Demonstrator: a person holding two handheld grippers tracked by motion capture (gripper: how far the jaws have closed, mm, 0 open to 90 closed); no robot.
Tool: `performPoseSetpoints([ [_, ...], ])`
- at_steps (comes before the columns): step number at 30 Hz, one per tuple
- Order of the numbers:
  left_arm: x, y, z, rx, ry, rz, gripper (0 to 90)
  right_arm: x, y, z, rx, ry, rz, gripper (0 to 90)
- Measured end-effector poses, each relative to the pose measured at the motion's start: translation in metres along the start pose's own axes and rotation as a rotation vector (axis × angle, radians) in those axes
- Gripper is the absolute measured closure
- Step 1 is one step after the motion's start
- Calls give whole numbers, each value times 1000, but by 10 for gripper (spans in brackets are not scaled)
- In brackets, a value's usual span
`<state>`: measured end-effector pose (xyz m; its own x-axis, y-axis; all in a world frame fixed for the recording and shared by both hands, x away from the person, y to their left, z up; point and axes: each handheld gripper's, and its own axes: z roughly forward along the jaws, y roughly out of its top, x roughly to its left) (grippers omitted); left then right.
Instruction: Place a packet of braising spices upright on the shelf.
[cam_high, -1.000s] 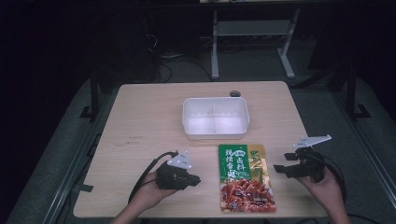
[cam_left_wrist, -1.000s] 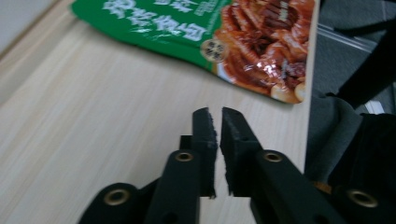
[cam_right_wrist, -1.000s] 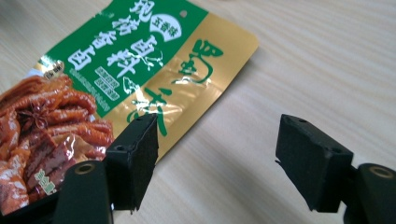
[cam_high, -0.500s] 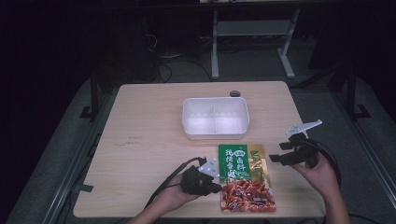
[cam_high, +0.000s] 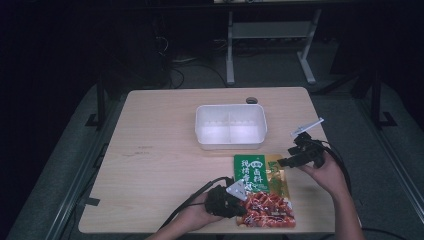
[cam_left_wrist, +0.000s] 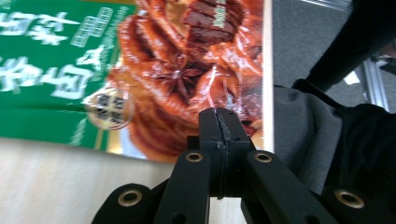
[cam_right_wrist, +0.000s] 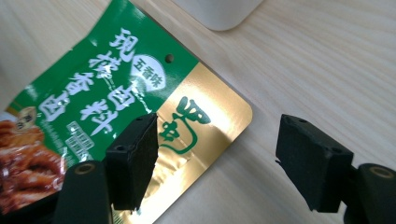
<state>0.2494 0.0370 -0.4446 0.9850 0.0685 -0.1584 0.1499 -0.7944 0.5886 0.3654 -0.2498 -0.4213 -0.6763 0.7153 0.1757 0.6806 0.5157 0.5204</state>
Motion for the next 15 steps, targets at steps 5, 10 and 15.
performPoseSetpoints([
  [5,-1,0,10,23,-19,7,900,-1,-1,16,30,-12,15,307],
  [10,2,0,10,26,-28,-7,900,-2,-1,21,6,20,26,315],
  [15,1,0,12,28,-21,-4,900,1,0,27,22,24,14,329],
])
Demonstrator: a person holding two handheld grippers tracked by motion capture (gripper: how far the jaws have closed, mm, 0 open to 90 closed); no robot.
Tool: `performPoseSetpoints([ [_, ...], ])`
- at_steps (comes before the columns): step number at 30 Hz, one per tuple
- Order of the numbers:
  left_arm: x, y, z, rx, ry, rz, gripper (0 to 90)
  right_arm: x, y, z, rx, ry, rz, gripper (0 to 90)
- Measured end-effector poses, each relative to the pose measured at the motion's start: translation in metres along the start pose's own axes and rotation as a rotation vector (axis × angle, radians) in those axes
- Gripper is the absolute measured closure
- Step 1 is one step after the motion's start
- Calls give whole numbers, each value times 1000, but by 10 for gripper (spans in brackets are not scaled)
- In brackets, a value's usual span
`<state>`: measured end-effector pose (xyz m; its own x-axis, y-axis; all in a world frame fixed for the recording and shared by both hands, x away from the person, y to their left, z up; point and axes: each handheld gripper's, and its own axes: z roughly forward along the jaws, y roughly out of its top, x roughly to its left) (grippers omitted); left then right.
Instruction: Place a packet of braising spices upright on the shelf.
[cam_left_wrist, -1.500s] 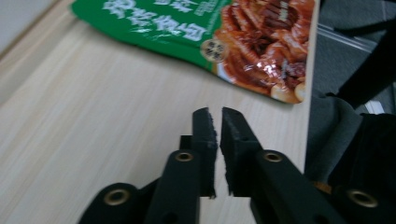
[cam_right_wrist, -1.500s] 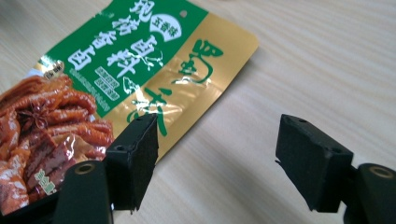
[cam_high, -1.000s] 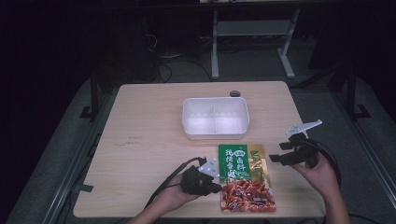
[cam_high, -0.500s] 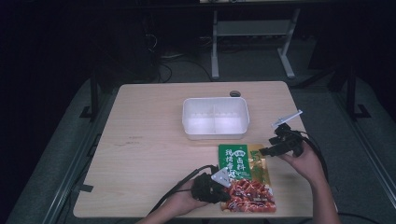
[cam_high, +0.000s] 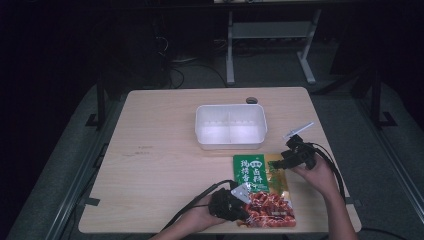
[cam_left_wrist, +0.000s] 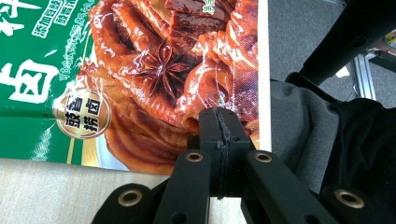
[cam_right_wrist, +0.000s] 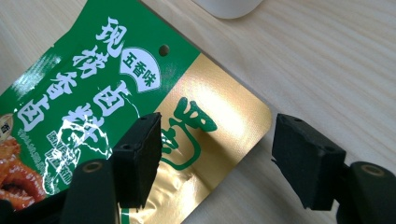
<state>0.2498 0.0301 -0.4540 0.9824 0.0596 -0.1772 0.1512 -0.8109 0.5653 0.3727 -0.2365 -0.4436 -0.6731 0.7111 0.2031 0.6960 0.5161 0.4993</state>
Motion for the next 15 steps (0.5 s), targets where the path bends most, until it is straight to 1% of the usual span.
performPoseSetpoints([
  [2,0,0,0,1,2,-2,900,0,0,1,2,2,5,335],
  [5,0,0,1,1,-1,-9,899,1,1,4,12,2,-2,353],
  [6,1,0,1,1,-3,-10,899,2,1,4,13,-5,-9,360],
  [7,1,0,1,2,-4,-11,899,3,1,1,10,-8,-12,387],
  [9,1,0,1,2,-5,-12,899,3,1,-1,1,-8,-15,402],
  [11,0,0,2,1,-2,-12,899,5,1,-6,-17,-2,-22,432],
  [12,0,-1,2,1,-3,-13,899,7,2,-12,-22,-2,-33,456],
  [15,0,-1,2,-1,-1,-12,899,10,1,-16,-30,9,-40,466],
])
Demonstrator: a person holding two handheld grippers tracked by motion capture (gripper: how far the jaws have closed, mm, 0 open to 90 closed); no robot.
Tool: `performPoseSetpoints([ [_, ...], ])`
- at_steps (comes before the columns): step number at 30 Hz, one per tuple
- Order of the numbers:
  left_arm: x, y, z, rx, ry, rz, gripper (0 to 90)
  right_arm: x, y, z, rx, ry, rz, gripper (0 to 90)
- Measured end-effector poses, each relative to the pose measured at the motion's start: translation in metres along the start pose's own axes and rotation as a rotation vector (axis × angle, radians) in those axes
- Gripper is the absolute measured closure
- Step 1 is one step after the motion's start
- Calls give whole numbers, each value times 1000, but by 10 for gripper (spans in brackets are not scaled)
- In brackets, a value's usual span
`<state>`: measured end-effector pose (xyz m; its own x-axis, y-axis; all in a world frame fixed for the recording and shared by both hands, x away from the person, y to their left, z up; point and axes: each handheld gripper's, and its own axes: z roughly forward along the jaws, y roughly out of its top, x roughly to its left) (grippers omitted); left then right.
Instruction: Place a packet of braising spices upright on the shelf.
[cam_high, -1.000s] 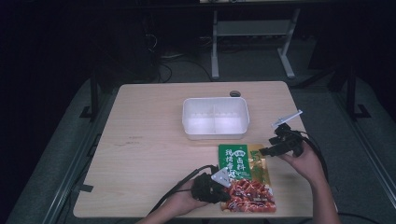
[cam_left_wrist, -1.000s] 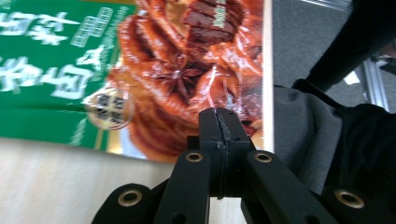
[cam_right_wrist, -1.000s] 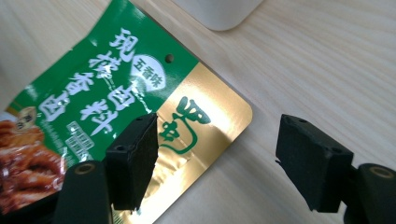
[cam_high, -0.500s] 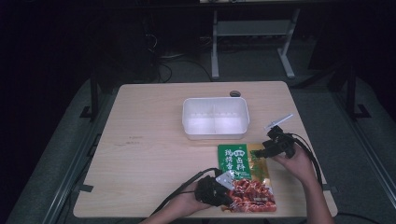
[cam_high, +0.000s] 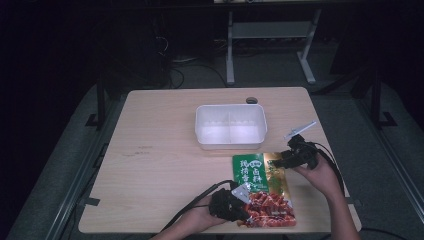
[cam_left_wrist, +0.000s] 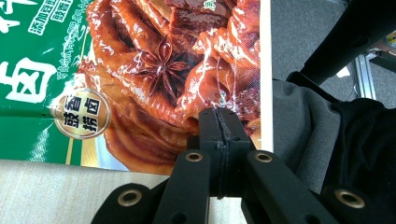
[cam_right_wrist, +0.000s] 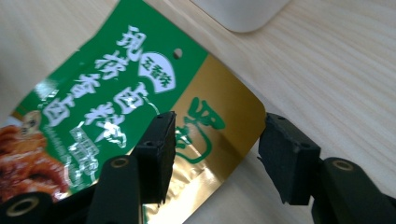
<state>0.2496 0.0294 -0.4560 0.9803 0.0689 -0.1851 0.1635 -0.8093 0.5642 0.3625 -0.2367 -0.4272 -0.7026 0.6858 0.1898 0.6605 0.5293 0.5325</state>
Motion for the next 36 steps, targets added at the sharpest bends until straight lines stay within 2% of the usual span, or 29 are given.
performPoseSetpoints([
  [4,0,0,0,2,2,4,899,5,1,-8,15,22,-19,509],
  [9,0,0,0,-2,2,-1,899,14,8,-16,31,78,-71,546],
  [12,0,0,0,-2,1,-1,899,18,16,-12,77,107,-106,574],
  [15,0,0,0,-4,-1,-1,899,18,20,-7,95,129,-112,580],
  [17,0,0,0,-4,-2,1,900,19,25,1,143,136,-121,597],
  [19,0,0,0,-4,-1,2,900,19,26,4,158,135,-123,600],
  [21,0,0,0,-4,-2,4,900,18,30,11,206,120,-129,627],
  [23,0,0,0,-4,-3,4,900,17,31,13,211,124,-128,628],
  [24,0,0,1,-6,-4,1,900,14,33,17,241,125,-117,648],
  [30,0,0,0,-2,0,7,900,10,35,25,286,123,-115,678],
  [33,-1,0,0,-4,-1,4,900,7,34,31,303,144,-107,682],
  [35,-1,0,0,-3,1,7,900,3,34,30,302,200,-92,705],
  [36,-1,0,0,-3,1,7,900,3,34,30,302,200,-92,705],
])
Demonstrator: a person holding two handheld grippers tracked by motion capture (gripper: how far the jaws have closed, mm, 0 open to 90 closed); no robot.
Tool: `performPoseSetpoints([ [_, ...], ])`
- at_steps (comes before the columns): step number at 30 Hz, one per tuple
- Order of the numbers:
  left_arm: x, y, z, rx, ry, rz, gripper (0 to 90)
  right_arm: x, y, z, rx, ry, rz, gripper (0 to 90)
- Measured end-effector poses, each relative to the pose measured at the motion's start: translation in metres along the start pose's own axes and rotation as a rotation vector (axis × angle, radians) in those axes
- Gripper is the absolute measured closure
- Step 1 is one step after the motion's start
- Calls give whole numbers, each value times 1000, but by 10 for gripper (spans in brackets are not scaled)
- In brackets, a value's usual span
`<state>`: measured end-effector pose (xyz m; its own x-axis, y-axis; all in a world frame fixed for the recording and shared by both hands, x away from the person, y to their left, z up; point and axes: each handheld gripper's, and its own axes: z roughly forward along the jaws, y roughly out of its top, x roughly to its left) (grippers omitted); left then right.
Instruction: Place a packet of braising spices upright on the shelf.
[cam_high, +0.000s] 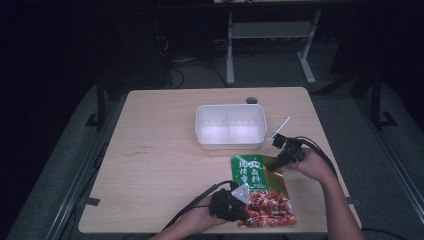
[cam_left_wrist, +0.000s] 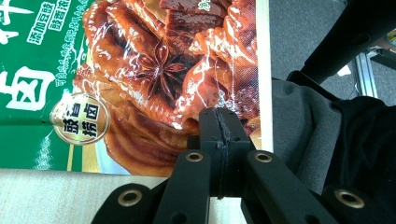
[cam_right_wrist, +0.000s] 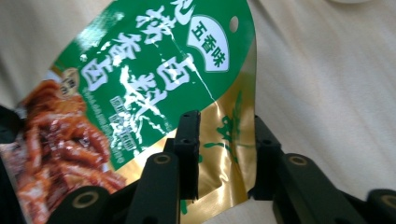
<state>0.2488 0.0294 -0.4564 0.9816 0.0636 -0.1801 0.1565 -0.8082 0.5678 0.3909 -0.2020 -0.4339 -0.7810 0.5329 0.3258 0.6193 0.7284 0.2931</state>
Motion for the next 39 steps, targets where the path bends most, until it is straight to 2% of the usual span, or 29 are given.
performPoseSetpoints([
  [1,0,0,0,0,-1,-1,900,-1,0,-1,9,49,-3,709],
  [6,0,0,0,0,0,2,900,2,2,-1,28,68,-27,712],
  [9,0,0,0,1,4,6,900,3,5,3,39,40,-30,756],
  [13,0,0,0,2,9,8,898,4,6,5,50,-22,-35,885],
  [22,0,-1,-8,-3,21,5,812,9,-1,-7,30,-37,-29,889],
  [24,0,-2,-13,-22,29,-3,795,12,-4,-13,2,-43,-31,892],
  [34,2,-9,-42,-79,78,-29,747,20,-15,-35,-66,-56,-26,894],
  [35,2,-10,-45,-81,85,-34,728,23,-17,-42,-85,-64,-30,894],
  [37,2,-13,-49,-76,96,-38,722,24,-18,-45,-91,-70,-29,894],
  [39,3,-17,-55,-70,106,-43,708,29,-20,-54,-112,-97,-35,893],
])
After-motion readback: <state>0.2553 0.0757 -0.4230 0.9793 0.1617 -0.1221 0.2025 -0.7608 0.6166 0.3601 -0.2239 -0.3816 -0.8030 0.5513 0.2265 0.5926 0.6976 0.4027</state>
